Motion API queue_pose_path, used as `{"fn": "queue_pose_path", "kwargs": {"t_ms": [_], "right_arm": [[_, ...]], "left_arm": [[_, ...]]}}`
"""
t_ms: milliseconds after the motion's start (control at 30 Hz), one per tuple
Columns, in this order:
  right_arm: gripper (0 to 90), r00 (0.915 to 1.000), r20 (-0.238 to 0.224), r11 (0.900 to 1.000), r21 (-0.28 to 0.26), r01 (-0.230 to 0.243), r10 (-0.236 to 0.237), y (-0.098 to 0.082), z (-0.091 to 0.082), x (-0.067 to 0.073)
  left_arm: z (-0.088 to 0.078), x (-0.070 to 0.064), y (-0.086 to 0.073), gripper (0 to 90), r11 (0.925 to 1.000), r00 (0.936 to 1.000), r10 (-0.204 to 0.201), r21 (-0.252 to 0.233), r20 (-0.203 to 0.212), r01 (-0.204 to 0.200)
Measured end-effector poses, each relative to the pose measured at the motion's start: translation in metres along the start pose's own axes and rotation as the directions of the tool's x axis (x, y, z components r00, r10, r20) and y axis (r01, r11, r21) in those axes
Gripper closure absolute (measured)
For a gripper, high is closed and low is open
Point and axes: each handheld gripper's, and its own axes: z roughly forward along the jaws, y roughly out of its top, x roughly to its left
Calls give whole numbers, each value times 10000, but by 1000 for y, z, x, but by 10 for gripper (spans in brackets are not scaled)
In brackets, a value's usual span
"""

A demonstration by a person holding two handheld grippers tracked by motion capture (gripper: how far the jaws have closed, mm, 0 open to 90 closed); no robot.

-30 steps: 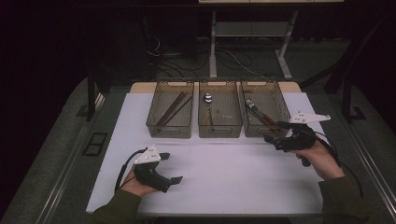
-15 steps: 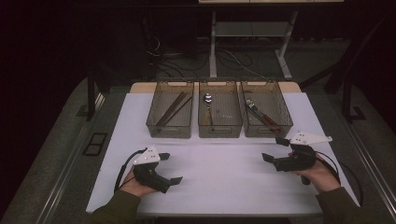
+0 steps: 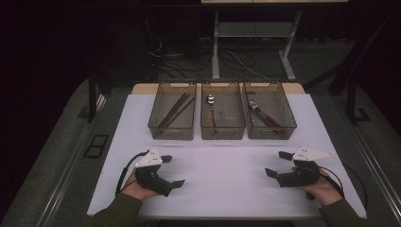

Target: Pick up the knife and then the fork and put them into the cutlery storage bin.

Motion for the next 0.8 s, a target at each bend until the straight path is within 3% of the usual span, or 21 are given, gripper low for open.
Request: {"fn": "queue_pose_path", "kwargs": {"t_ms": [267,800], "right_arm": [[138,9994,120,9991,283,324,-328,-10,-4,5],[137,9993,-13,9977,556,379,-379,-13,-2,5]], "left_arm": [[0,-1,0,0,10000,10000,59,10,52,-59],[0,-2,0,0,10000,10000,79,42,43,-79]]}}
